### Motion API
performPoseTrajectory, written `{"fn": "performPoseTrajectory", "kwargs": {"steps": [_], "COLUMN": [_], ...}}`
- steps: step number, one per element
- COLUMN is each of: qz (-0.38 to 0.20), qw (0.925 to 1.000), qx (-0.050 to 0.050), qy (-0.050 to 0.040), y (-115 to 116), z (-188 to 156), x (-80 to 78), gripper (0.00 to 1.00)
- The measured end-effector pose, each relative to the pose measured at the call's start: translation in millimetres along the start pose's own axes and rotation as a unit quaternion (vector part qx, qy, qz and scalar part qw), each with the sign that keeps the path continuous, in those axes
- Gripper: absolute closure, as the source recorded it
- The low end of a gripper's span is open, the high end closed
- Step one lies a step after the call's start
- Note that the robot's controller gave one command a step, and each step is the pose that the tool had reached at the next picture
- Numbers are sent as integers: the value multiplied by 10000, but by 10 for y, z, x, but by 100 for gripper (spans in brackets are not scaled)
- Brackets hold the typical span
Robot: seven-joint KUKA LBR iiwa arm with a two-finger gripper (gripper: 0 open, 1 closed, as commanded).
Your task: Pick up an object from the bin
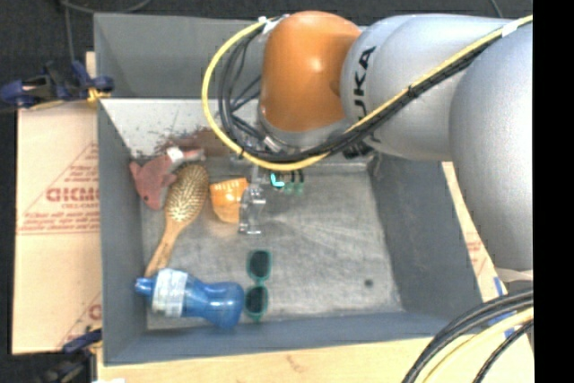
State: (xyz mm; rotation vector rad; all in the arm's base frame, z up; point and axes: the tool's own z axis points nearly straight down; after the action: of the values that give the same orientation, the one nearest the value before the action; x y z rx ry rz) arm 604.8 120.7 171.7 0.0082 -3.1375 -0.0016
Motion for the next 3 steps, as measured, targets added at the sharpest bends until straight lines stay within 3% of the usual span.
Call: {"fn": "performPoseTrajectory", "kwargs": {"steps": [1, 2, 3], "qz": [11, -236, -1454], "qw": [10000, 9997, 9893], "qx": [-3, 2, -10], "qy": [-30, -77, -93], "y": [-6, 41, 23], "z": [-42, 457, 894], "x": [-11, -76, -231], "gripper": [0, 0, 100]}}
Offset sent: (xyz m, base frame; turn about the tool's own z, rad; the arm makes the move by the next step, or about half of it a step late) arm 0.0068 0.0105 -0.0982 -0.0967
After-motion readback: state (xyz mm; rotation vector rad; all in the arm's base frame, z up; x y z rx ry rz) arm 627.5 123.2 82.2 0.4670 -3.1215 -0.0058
